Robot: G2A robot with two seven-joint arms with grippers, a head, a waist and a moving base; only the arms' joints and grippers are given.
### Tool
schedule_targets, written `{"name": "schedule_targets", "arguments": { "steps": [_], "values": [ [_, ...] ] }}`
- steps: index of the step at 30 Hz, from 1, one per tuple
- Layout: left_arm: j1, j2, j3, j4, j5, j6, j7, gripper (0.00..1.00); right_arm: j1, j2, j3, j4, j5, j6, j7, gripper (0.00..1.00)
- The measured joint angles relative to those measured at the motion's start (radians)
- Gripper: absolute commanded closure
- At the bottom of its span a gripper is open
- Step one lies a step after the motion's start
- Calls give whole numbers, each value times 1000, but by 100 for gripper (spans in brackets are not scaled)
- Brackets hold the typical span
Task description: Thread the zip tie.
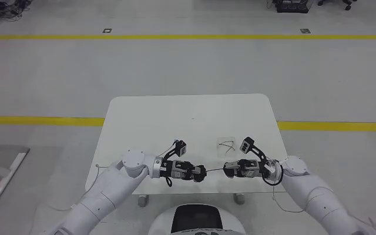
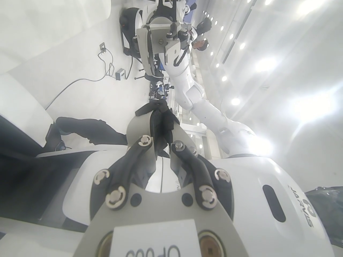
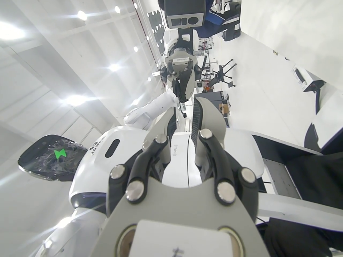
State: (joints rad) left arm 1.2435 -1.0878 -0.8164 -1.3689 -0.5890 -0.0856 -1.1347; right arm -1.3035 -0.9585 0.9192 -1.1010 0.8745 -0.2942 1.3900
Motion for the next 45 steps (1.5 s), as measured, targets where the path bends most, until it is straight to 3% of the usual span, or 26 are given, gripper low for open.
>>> {"name": "schedule_targets", "arguments": {
  "steps": [15, 24, 30, 31, 32, 33, 36, 45],
  "values": [
    [-10, 4, 16, 4, -6, -2, 8, 100, 13, 4, -29, 6, 17, -11, 0, 87],
    [-16, 6, 26, 6, -12, -3, 11, 100, 20, 6, -40, 13, 29, -11, 0, 100],
    [-20, 7, 33, 8, -12, -2, 21, 100, 25, 5, -44, 20, 32, -11, 0, 100],
    [-20, 7, 34, 9, -12, 0, 25, 80, 26, 5, -45, 22, 33, -11, 0, 100],
    [-21, 7, 36, 9, -11, 3, 30, 8, 26, 5, -45, 24, 33, -11, 0, 100],
    [-21, 7, 37, 10, -10, 7, 35, 0, 27, 5, -45, 26, 34, -12, 0, 100],
    [-23, 7, 36, 14, -14, 28, 64, 0, 27, 5, -41, 33, 39, -17, 0, 100],
    [-23, 7, 36, 14, -14, 28, 65, 0, 20, 9, -26, 41, 64, -28, 0, 100]
  ]
}}
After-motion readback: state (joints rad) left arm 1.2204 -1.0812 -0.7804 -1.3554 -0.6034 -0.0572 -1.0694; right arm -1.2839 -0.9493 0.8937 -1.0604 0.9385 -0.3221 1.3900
